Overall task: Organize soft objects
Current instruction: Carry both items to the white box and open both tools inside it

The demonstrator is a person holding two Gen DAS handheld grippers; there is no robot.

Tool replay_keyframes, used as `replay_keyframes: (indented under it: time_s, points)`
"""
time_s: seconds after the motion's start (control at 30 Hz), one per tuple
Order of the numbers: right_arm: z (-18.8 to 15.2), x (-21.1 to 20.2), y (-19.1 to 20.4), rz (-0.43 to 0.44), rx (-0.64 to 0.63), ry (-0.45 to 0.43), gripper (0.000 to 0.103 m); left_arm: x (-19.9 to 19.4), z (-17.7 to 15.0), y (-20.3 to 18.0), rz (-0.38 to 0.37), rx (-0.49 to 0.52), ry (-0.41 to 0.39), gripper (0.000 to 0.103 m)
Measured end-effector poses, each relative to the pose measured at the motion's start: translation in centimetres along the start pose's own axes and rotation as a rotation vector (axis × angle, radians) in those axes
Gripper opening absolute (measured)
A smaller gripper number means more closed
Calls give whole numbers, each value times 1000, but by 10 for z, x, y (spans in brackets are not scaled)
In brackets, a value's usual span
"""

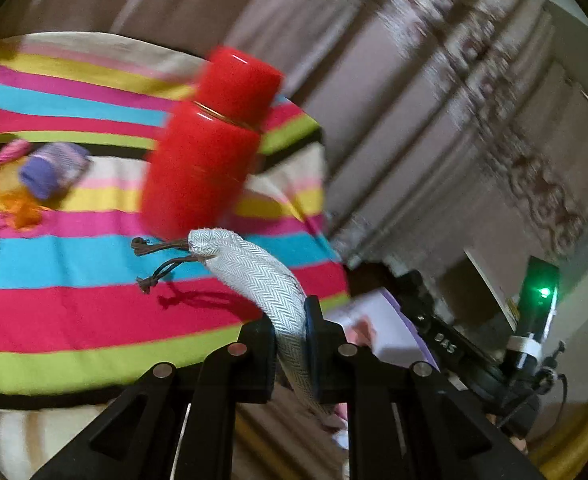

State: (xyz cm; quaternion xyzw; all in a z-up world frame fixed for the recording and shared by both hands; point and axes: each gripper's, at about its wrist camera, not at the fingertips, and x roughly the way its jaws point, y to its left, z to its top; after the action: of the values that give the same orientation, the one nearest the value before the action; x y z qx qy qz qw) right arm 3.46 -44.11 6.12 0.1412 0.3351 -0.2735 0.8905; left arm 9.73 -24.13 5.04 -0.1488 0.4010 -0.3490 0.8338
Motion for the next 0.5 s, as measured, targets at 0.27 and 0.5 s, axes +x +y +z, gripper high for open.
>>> replay_keyframes:
  time_s: [0.27, 0.5]
  points:
    - [-3, -8, -60, -66, -25, -4, 23, 31, -19, -53, -86, 92, 111, 13]
    - [0, -11, -78, -58, -42, 4, 34, 51, -29, -69, -141, 128, 208, 43]
